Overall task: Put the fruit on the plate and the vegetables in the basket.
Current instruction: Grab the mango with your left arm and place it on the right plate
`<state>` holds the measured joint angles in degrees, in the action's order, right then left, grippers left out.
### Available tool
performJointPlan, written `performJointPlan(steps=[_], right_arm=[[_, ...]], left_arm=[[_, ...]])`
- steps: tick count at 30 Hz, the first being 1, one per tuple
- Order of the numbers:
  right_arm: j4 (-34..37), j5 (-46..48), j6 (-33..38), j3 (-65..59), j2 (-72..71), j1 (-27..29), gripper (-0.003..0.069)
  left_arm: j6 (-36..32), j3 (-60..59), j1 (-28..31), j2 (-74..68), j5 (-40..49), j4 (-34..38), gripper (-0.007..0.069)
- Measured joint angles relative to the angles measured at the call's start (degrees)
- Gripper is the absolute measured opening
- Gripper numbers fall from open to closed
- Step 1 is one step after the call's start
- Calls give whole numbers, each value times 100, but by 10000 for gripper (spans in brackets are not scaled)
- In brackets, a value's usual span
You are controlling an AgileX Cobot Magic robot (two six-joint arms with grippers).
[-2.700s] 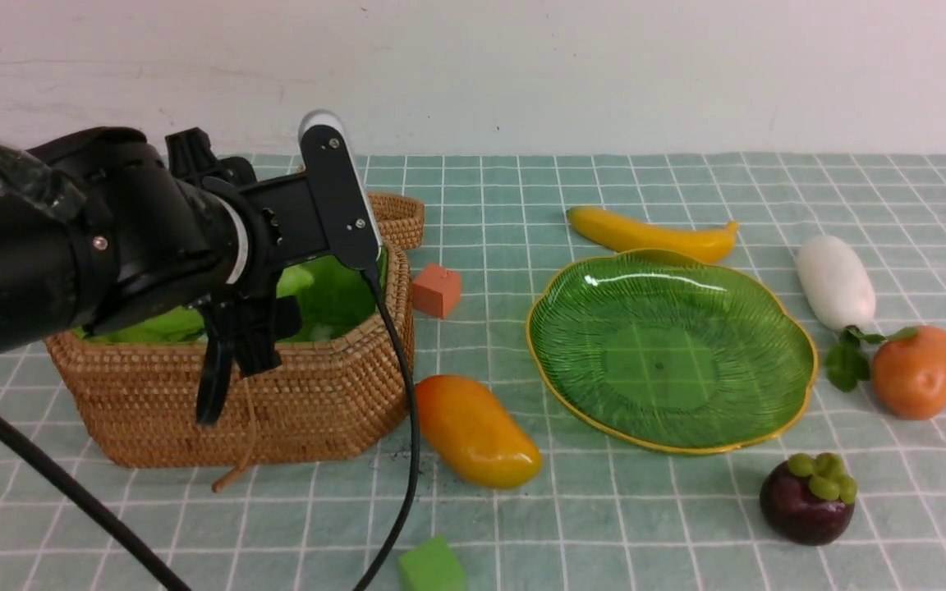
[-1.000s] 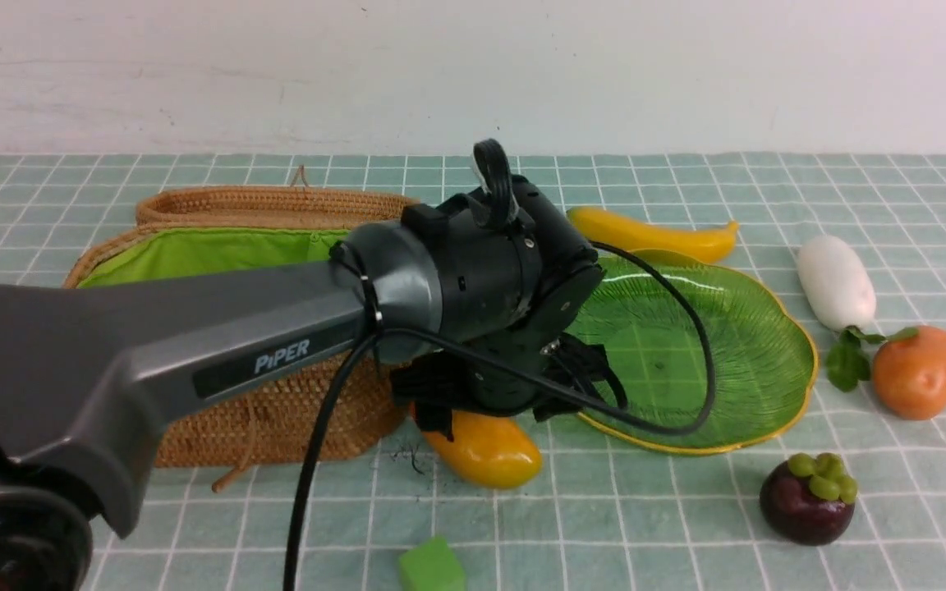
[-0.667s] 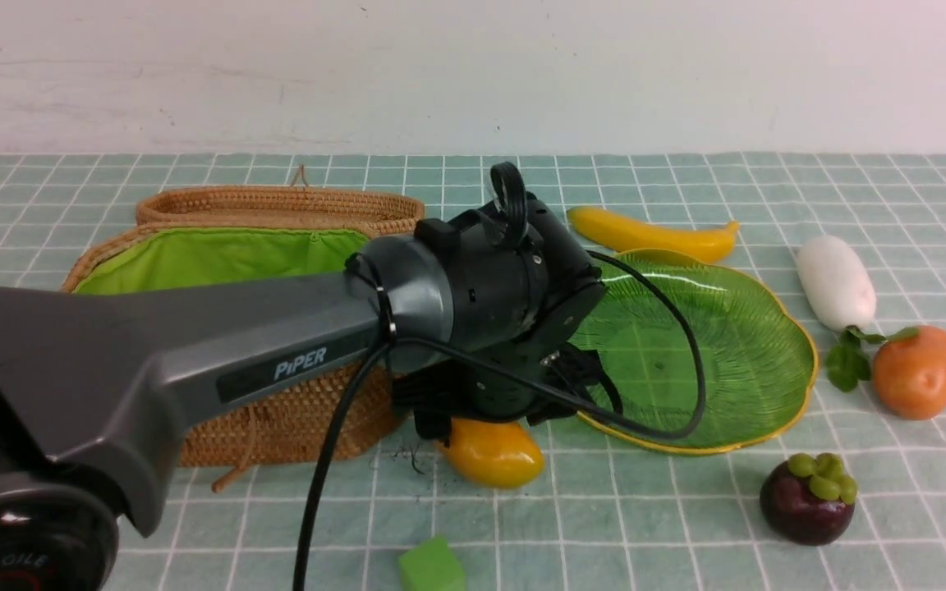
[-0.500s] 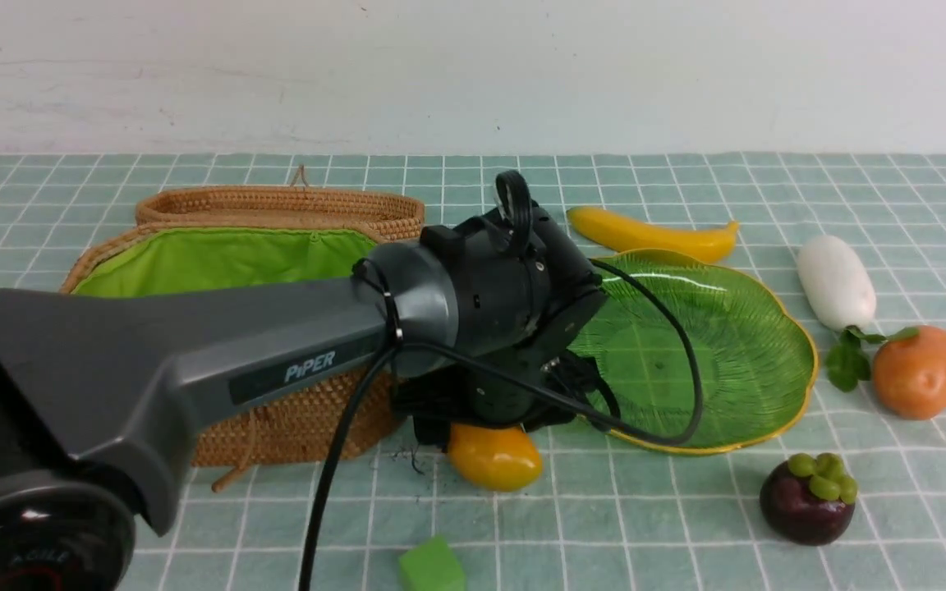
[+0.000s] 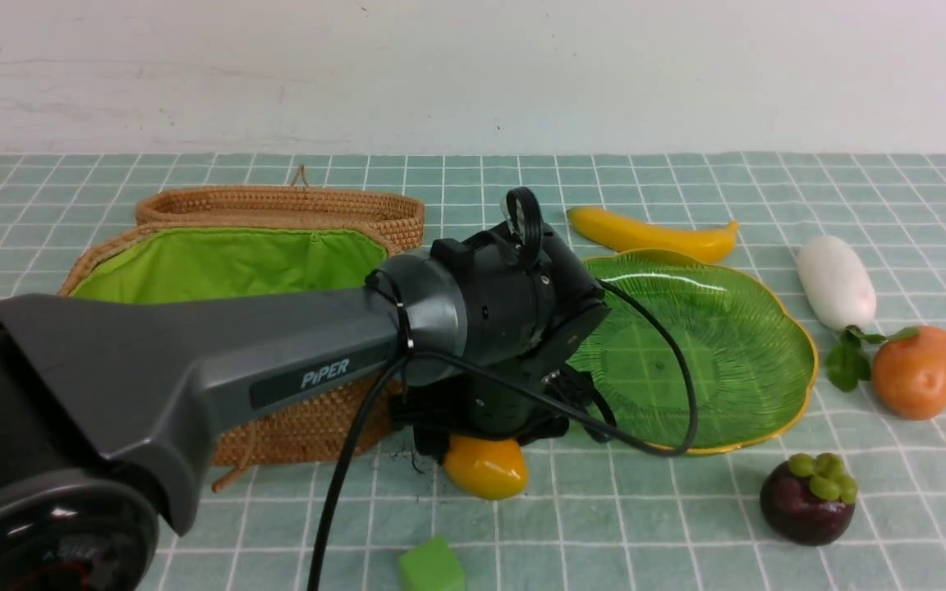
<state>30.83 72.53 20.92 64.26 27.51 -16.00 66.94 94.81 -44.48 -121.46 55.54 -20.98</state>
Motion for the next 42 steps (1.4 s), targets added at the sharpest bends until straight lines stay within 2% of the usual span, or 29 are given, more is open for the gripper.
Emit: performJointPlan(steps=[13,22,25,26,27,28,31,36,42], right_arm=[[0,0,11,0,0,0,129],[-89,0,-15,0,0,0,129],[-495,-6,-268,0,0,0,129],[-811,-69,-541,0,0,0,129],[-904,-96,-628,0,0,0,129],[-1318,-173,-1035,0,0,0,129],[-1782,-207,-1388,0,0,0,129],[-1914,-203,-1537,0,0,0,129],[-1914,-198,-1590,0,0,0,129]], left_arm=[[-171,0,0,36,232,-47,558],[-918,245,-63,606,64,-181,558],[-1438,425,-206,717,-273,-229,558],[-1878,581,-287,733,-532,-224,558],[-2016,630,-308,733,-613,-212,558],[-2759,848,-376,710,-978,-59,558],[-3705,1164,-381,568,-1377,267,558],[-4934,1508,-310,126,-1563,658,558],[-5705,1599,-275,-441,-1696,685,558]])
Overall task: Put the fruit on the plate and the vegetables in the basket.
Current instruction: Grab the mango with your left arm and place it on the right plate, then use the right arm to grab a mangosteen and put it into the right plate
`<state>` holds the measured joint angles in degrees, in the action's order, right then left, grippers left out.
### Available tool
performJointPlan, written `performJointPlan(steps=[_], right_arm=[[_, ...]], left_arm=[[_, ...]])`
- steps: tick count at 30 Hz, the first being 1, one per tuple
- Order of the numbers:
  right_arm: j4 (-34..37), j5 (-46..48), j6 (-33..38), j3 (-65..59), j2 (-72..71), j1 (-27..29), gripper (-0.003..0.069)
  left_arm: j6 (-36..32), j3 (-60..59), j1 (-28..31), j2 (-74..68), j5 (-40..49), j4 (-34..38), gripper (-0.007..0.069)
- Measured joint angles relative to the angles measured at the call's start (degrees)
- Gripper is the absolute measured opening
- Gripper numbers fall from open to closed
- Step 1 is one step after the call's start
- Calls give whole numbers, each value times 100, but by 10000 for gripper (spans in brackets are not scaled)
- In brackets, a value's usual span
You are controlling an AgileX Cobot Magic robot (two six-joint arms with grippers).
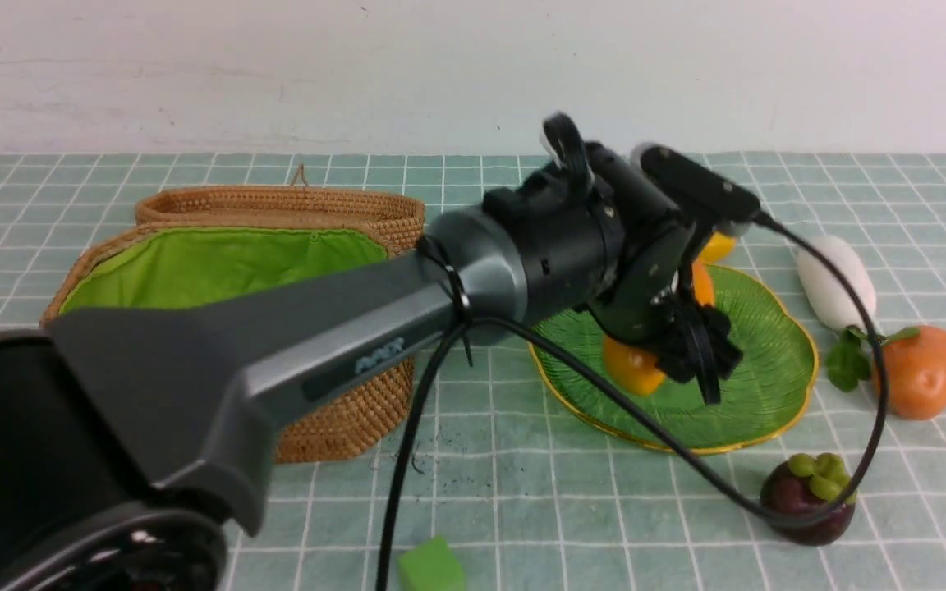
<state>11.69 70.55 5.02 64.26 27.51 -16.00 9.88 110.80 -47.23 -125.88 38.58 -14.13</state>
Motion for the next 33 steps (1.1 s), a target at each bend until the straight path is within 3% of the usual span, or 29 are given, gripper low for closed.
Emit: performJointPlan(steps=[6,13,18,22,24,25,29,31,33], right_arm=[[0,0,-13,0,0,0,129],[0,0,-27,0,0,0,129],[0,0,-31,0,0,0,129],[0,-5,-31,0,0,0,129],[0,-5,-38,0,18,0,129],[0,-5,-38,0,27,0,129],[0,-5,-45,0,179,0,129],[25,-42,-45,0,356,0,129],[53,-54,-45,0,489,0,129]], left_arm=[[-97,0,0,-101,-166,0,558],[-97,2,0,-89,-143,34,664],[-97,2,0,60,144,220,643],[-92,2,0,373,564,443,559],[-92,2,0,930,882,503,427],[-86,2,0,980,930,509,400],[-2,2,0,2101,1358,541,100],[16,2,0,2777,1721,500,-14],[29,2,0,3124,2102,455,-13]])
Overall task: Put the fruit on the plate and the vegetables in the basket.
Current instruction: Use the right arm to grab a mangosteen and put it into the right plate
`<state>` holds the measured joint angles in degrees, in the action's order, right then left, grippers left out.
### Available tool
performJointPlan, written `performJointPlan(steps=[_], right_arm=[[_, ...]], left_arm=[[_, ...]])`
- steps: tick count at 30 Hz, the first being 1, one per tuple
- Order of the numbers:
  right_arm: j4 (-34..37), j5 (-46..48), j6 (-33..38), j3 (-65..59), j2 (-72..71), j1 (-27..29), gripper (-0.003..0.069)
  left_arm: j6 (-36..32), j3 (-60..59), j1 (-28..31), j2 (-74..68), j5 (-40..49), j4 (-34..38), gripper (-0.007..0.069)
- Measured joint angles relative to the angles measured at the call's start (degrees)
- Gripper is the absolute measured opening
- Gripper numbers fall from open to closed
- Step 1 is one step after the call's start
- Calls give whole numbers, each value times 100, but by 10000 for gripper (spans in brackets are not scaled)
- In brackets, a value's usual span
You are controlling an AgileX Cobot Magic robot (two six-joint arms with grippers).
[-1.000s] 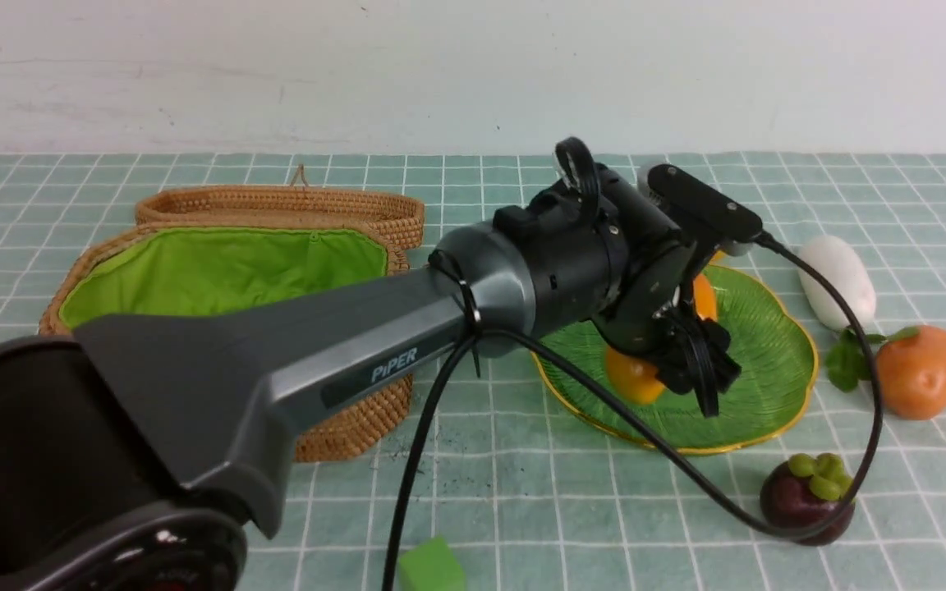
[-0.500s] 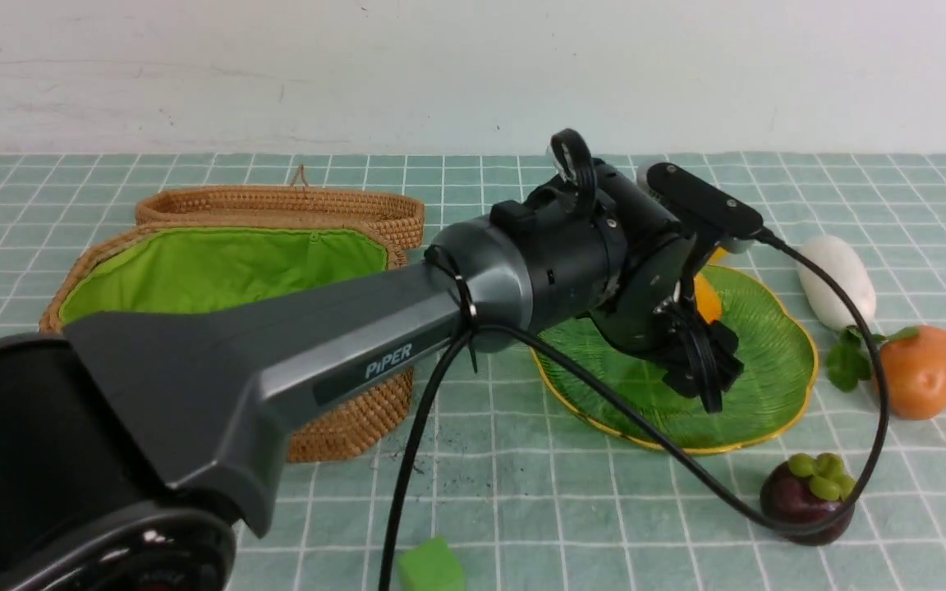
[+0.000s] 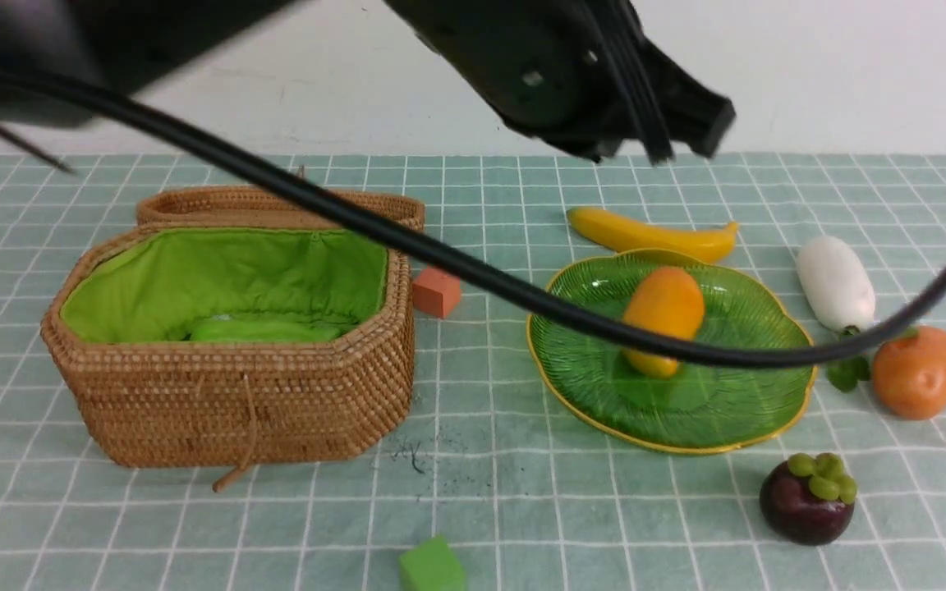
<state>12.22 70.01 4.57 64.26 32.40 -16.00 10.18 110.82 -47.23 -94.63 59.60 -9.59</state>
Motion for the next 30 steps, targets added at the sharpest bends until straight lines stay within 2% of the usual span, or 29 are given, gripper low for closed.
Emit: performJointPlan(steps=[4,9,15,16,17,22,29,30], right_arm=[[57,-11,0,0,358,0,133],[57,-46,-1,0,921,0,137],[57,-95,-1,0,1605,0,137],[57,-132,-1,0,1775,0,137],[57,-132,-1,0,1802,0,137],[52,-206,-27,-5,2562,0,138],[-176,-666,-246,-408,3111,0,140],[-398,-917,-529,-623,3333,29,144]], left_arm=[[9,-324,0,765,328,-44,-13],[189,-1771,0,1928,197,-44,-13],[595,-4404,0,3611,-937,19,-13],[646,-5175,0,4061,-1301,87,-13],[658,-5268,0,4125,-1301,99,-13],[741,-7317,0,5837,-2475,268,-13],[759,-8087,0,7166,-3272,285,-13],[759,-8101,0,7388,-3505,285,-13]])
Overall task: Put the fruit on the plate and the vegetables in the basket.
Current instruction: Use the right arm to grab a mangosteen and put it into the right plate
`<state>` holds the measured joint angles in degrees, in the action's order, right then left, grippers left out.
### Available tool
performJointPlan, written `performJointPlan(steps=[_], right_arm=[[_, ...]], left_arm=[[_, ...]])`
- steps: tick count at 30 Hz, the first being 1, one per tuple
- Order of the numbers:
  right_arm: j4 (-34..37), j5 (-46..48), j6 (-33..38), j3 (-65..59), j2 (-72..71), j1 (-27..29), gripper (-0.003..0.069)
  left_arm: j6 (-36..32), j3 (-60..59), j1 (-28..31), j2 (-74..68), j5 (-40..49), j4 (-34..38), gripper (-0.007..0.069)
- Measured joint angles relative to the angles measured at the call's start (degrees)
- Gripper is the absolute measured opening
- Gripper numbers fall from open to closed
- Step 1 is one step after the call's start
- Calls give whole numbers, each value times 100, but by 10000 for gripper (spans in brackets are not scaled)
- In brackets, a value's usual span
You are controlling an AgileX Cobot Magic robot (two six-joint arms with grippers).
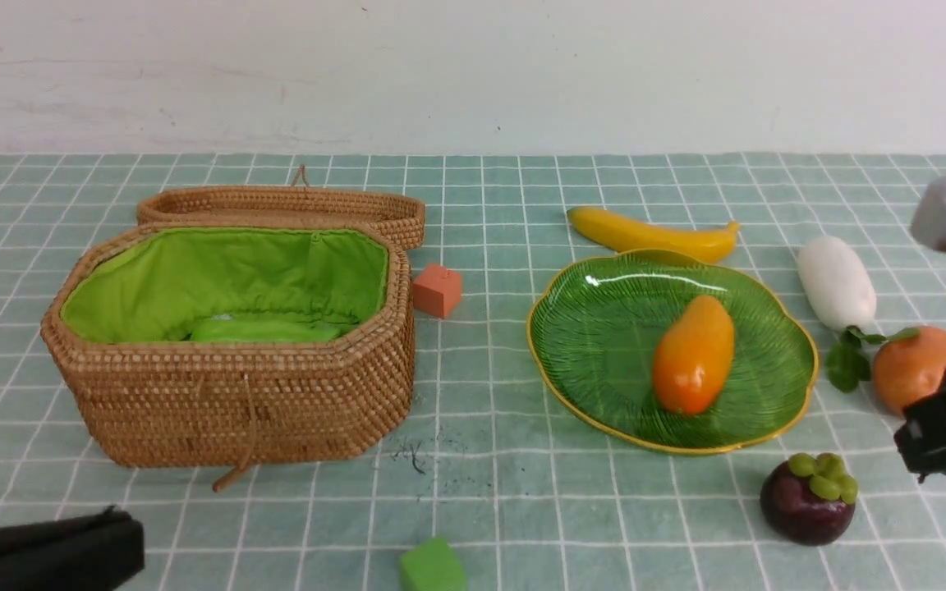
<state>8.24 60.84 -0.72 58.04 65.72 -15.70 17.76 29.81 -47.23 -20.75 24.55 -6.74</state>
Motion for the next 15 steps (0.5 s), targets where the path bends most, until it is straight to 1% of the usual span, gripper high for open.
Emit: performJointPlan(steps=[3,5,6,9,10,12,13,14,15], right_arm=[[-98,-159,-239,-91,298,136,155],[-107,-307,-326,-98,735,387,183],[-107,-320,-331,-98,772,409,186],[-95,-469,-332,-98,1348,691,283],[-78,-489,-332,-98,1424,706,307],[-63,-599,-332,-103,1640,712,399],[-49,-631,-332,-103,1676,707,420],[8,-819,-332,-115,1805,693,506],[14,-923,-332,-117,1865,687,550]], left_arm=[[0,0,0,89,-158,6,-13],[5,-5,0,100,-261,6,-13],[5,-5,0,100,-269,6,-13],[5,-11,0,100,-444,6,-13],[5,-11,0,100,-483,6,-13],[5,-11,0,100,-595,6,-13],[5,-11,0,100,-606,6,-13],[5,-11,0,100,-671,6,-13],[5,-11,0,100,-698,6,-13]])
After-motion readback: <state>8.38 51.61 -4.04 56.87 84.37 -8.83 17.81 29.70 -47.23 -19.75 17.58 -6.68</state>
